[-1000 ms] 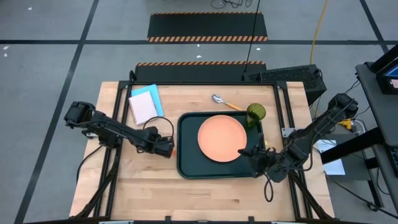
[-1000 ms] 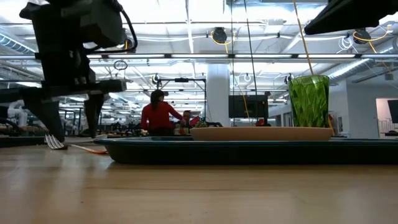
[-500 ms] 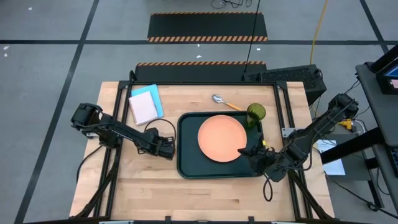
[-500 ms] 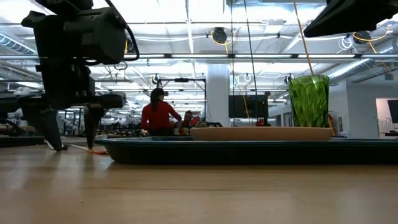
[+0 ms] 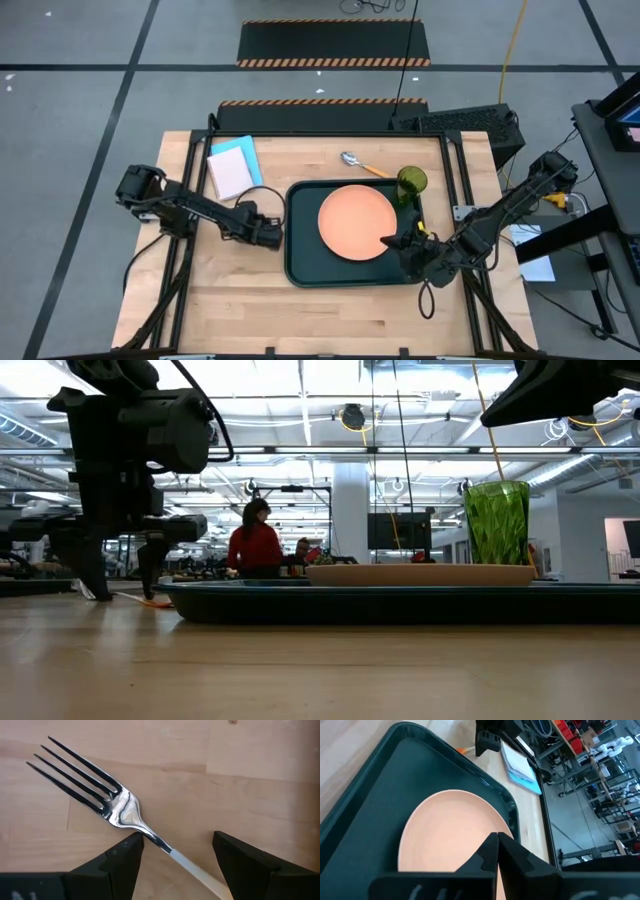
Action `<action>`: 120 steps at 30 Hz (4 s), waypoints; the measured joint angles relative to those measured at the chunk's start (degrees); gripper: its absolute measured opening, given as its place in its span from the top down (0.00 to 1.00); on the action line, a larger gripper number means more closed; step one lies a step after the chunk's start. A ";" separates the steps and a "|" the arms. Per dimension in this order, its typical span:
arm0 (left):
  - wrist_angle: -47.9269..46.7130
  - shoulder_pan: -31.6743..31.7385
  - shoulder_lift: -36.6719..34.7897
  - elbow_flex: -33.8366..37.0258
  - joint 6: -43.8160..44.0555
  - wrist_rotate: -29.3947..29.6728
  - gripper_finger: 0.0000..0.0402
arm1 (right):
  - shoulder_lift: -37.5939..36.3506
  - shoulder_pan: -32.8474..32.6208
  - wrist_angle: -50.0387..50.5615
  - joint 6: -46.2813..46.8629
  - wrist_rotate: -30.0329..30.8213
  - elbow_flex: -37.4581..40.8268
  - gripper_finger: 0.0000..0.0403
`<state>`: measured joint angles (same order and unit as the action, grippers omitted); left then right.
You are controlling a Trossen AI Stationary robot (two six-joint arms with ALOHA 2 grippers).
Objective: Pick and place plate/cup/fork/spoon on tray
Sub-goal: Put the orange fork on the green tray to the left of the orange plate
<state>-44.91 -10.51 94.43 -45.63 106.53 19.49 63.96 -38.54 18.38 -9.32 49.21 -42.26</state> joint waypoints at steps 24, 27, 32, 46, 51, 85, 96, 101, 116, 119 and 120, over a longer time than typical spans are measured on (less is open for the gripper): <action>6.03 9.00 0.00 0.04 -31.46 0.08 0.86 | 0.00 -0.02 -0.12 0.26 -0.02 -0.07 1.00; 6.83 9.41 0.00 0.04 -34.61 0.26 0.91 | 0.00 -0.02 -0.12 0.83 -0.02 -0.07 1.00; 7.00 9.41 0.00 -0.13 -37.52 0.28 0.95 | 0.00 -0.02 -0.12 1.11 -0.03 -0.07 1.00; 8.73 9.38 0.11 -0.13 -36.99 1.64 0.84 | 0.00 -0.07 -0.07 2.66 -1.69 -0.07 1.00; 9.17 9.15 0.11 -0.13 -37.14 1.68 0.96 | 0.00 -0.17 -0.07 2.85 -3.27 -0.07 1.00; -1.67 3.98 0.11 -23.61 -39.62 6.49 0.97 | -4.66 -4.28 5.51 5.14 -2.88 -0.09 1.00; 6.93 -0.88 1.87 -25.44 -30.20 13.92 0.97 | -13.12 -5.07 15.61 7.85 -2.86 -0.09 1.00; 12.25 -2.61 6.40 -25.43 -27.19 14.01 0.97 | -16.11 -5.07 17.37 5.89 -2.90 -0.09 1.00; 20.36 -4.03 11.34 -25.42 -24.97 16.02 0.97 | -16.43 0.26 -6.86 5.41 -10.73 12.29 1.00; 20.19 -3.69 11.32 -25.42 -25.22 16.13 0.97 | -14.63 3.88 -10.45 8.07 -10.73 14.09 1.00; 19.98 -3.55 11.32 -25.42 -25.39 16.11 0.97 | -13.81 5.15 -10.46 9.50 -11.64 14.10 1.00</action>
<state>-24.94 -14.07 105.75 -71.05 81.14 35.59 50.15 -33.39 7.92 0.19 37.56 -28.16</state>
